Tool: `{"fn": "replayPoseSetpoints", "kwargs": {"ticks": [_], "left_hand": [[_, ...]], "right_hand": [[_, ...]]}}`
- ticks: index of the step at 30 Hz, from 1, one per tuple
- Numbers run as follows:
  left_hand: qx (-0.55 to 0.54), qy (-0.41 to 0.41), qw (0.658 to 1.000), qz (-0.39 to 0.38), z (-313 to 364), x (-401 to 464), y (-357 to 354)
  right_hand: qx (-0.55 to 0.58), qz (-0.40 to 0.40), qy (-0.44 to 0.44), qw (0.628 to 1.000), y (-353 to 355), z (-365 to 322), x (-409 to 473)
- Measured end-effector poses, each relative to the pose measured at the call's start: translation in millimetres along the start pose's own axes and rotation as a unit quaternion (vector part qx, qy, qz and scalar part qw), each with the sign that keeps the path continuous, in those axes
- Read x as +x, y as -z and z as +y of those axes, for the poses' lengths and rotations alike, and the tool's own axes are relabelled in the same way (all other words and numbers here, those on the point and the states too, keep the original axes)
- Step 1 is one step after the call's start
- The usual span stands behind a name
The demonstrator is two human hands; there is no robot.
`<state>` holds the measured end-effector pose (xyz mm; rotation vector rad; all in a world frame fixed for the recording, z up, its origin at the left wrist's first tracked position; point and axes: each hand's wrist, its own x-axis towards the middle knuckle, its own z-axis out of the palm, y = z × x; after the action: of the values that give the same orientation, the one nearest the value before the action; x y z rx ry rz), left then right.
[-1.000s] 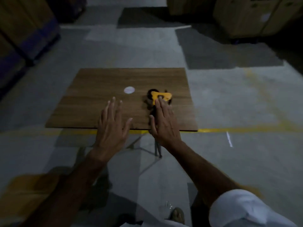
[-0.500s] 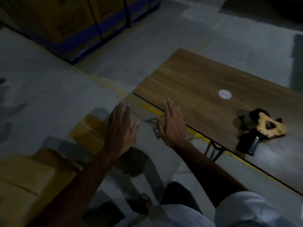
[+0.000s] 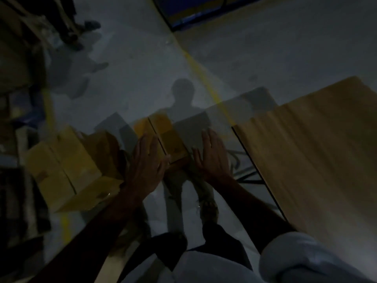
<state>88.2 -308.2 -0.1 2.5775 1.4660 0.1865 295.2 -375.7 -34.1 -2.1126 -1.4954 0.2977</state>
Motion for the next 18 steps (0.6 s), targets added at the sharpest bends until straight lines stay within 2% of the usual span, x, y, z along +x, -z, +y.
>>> {"fn": "replayPoseSetpoints", "kwargs": {"ticks": [6,9,11,15,18], "left_hand": [[-0.026,0.119,0.992,-0.020,-62.9,50.3,-41.1],[0.018,0.149,0.983,-0.104,-102.5,77.9,-70.4],[0.003,0.194,0.973,-0.123,-125.7,101.8,-87.2],[0.027,0.194,0.964,-0.180,-170.0,142.9,-141.1],[0.010,0.213,0.951,-0.222,-209.0,160.6,-215.1]], "right_hand": [[0.012,-0.120,0.010,0.993,-65.7,-6.8,80.4],[0.009,-0.178,-0.004,0.984,-110.8,-11.9,112.6],[0.010,-0.196,-0.028,0.980,-142.3,-17.3,130.2],[-0.018,-0.227,-0.080,0.971,-216.4,-14.3,164.4],[-0.027,-0.247,-0.116,0.962,-288.6,4.6,190.2]]}}
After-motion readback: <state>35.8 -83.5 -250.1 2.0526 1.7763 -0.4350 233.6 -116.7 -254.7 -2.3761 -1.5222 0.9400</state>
